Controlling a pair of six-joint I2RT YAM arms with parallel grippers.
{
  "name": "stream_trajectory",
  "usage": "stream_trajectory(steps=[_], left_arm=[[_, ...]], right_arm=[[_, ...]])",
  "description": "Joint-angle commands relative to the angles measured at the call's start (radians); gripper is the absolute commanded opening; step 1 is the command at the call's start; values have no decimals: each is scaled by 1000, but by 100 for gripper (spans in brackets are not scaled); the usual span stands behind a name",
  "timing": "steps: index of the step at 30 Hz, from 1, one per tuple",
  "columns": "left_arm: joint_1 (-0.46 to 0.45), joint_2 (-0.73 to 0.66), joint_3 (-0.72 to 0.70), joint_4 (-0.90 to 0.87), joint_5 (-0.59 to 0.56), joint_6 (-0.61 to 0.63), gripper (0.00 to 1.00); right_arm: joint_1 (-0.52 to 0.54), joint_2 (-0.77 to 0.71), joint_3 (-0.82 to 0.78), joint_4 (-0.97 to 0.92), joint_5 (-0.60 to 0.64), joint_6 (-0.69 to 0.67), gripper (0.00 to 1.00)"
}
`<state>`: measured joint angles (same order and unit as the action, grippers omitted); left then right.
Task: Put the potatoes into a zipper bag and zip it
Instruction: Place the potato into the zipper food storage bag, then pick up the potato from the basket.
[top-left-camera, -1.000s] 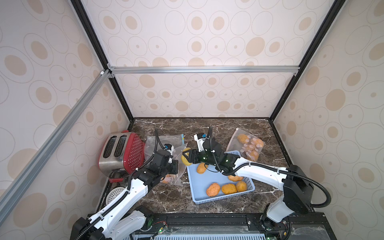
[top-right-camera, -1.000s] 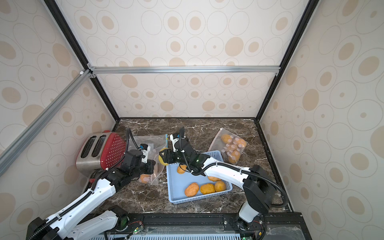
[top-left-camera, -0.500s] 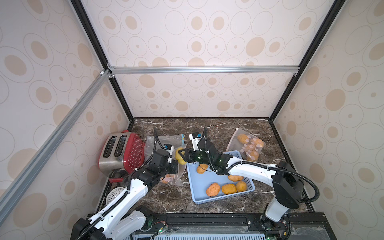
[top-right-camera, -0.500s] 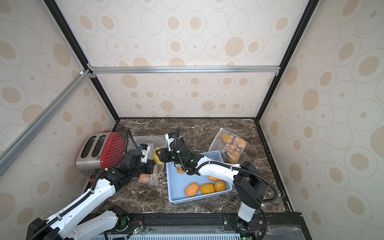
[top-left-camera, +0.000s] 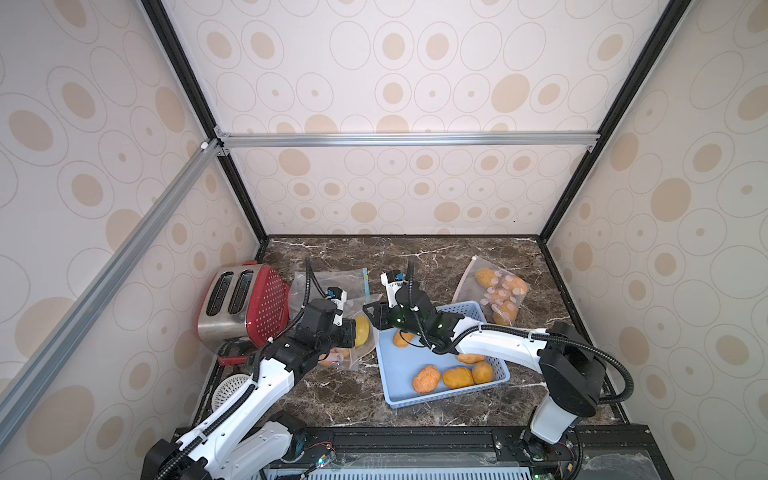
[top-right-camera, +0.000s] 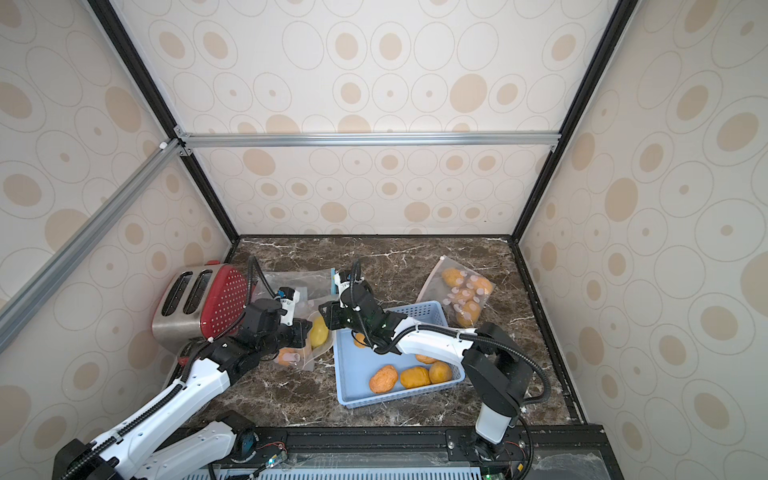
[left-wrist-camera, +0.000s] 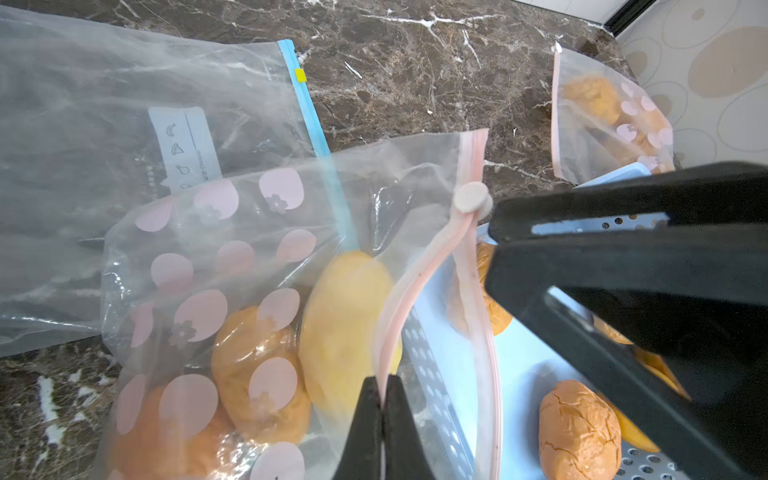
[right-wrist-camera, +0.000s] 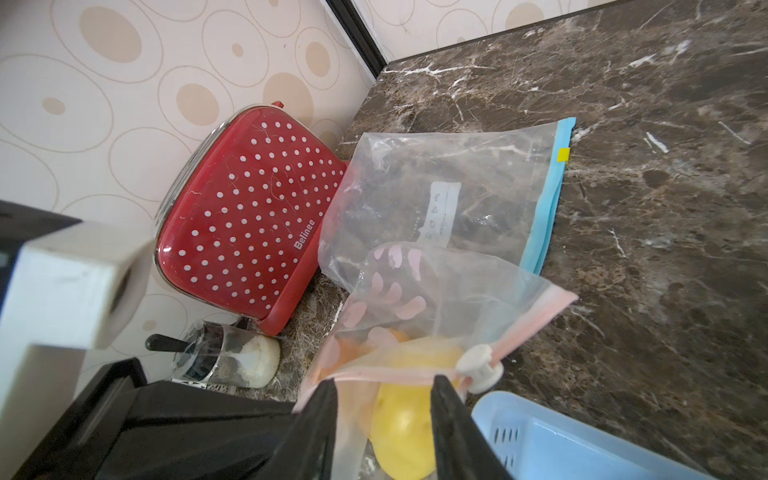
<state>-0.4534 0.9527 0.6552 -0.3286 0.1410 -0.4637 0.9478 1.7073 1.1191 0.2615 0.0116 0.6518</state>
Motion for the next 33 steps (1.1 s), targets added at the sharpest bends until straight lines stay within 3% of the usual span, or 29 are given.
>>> stream_trajectory(steps=[1,8,15,27,33], left_arm=[[9,-10,4,19,8,0,0],[12,-18,4,11,-6,0,0],[12,-21,4,10,-19,-1,0],[12,-20,6,8,-26,0,0],[12,-23,6,5,-30,-1,0]], right_arm=[[5,-35,-17,9,45,-45,41],[4,-135,-64,-50,91,-136,45],[2,-308,-183,-164,218,-194,51],[-4,-639,-394,-376,352,-211,56],[-4,-772,-420,-571,372,-229,60]])
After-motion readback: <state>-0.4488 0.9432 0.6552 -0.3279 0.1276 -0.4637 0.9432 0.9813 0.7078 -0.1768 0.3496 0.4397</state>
